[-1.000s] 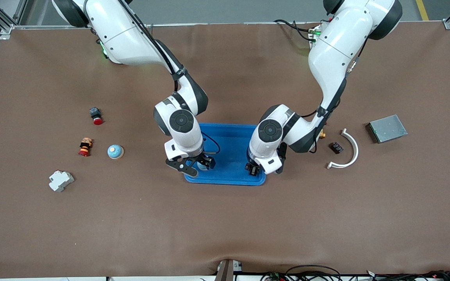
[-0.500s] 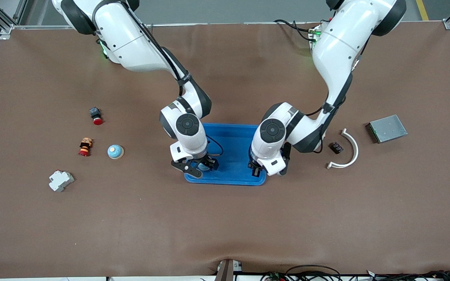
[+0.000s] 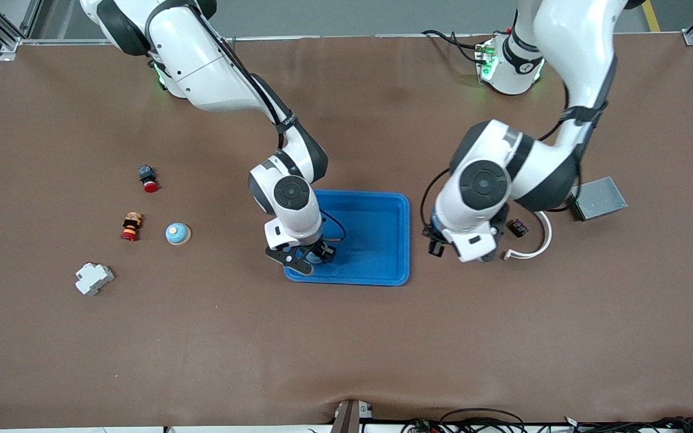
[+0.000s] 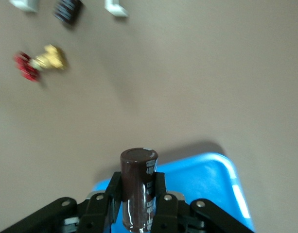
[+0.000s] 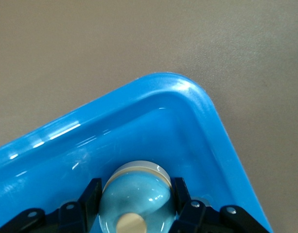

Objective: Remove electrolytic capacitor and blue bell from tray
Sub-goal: 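Carry the bell beside the first bell while the left gripper carries the capacitor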

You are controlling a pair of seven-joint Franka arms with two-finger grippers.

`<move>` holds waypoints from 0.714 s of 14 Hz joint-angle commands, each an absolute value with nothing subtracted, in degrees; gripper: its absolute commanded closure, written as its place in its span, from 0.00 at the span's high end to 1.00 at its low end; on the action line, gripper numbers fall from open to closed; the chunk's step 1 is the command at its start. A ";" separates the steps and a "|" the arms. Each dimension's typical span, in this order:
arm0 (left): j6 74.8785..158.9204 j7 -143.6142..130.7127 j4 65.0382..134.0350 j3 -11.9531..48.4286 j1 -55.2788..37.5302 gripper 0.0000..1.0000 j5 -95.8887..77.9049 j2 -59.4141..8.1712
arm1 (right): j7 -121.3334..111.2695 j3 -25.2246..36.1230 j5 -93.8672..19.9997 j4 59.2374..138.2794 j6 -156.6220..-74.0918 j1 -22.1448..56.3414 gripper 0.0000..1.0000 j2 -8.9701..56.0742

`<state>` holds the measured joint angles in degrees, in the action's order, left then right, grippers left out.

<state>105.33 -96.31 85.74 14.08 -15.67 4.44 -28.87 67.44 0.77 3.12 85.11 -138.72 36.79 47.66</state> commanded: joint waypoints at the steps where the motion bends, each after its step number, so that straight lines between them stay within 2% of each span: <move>1: 104.15 -91.86 96.91 14.77 -13.63 0.00 3.16 -21.29 | 70.40 1.14 3.69 82.53 -137.29 37.71 0.00 48.60; 4: 104.15 -88.95 106.59 14.77 -11.87 0.00 3.16 -16.18 | 70.23 0.97 2.99 79.46 -133.79 37.35 0.00 47.99; 7: 105.20 -88.95 110.90 14.77 -11.78 0.00 3.25 -16.87 | 68.92 0.88 2.99 76.29 -127.37 36.21 0.00 46.94; 10: 108.09 -88.95 114.95 14.68 -11.86 0.00 4.13 -17.05 | 56.73 0.97 2.90 76.81 -124.12 31.83 0.00 44.40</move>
<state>105.87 -89.96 111.24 14.17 -12.55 4.25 -18.75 63.67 1.55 3.08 76.46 -126.94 35.30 46.68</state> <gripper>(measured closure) 0.692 0.348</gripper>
